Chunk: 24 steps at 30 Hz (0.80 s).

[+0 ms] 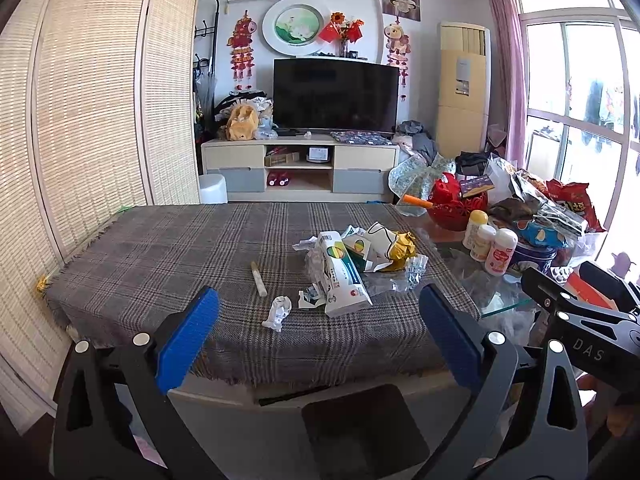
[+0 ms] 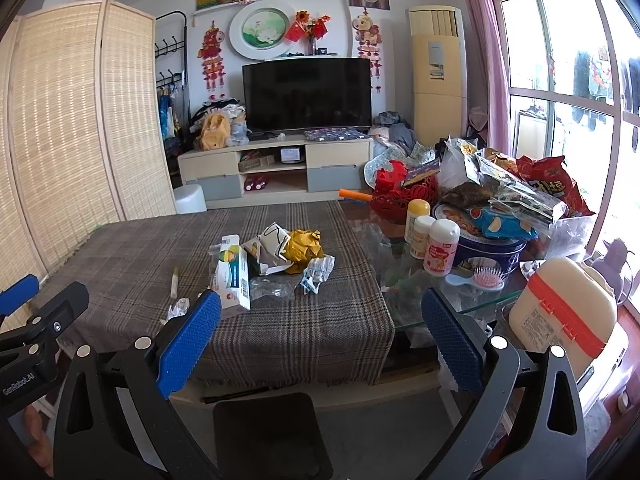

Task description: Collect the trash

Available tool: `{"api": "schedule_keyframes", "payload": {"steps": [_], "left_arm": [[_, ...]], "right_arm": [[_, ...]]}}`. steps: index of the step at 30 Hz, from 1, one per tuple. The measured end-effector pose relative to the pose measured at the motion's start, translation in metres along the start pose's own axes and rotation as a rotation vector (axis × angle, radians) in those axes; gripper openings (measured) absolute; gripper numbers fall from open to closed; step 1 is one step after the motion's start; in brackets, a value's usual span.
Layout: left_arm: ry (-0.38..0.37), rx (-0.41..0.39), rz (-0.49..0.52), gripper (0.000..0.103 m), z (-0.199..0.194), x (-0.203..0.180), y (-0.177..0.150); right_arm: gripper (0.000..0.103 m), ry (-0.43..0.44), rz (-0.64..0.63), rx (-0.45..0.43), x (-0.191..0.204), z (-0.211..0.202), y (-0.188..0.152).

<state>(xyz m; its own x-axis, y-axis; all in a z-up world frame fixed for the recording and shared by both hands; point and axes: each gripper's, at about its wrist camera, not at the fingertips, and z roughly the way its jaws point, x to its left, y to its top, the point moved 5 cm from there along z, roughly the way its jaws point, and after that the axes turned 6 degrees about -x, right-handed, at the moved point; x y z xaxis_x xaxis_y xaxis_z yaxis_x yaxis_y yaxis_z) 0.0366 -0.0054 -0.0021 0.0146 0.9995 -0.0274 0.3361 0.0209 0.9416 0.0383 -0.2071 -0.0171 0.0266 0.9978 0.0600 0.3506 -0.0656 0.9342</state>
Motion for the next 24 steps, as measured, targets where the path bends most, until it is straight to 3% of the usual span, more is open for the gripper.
{"api": "schedule_keyframes", "payload": {"steps": [24], "left_arm": [[0.005,0.026,0.004,0.095,0.008,0.0005,-0.0058]], "right_arm": [[0.1,-0.009,0.014,0.004,-0.0047,0.0023,0.0013]]}}
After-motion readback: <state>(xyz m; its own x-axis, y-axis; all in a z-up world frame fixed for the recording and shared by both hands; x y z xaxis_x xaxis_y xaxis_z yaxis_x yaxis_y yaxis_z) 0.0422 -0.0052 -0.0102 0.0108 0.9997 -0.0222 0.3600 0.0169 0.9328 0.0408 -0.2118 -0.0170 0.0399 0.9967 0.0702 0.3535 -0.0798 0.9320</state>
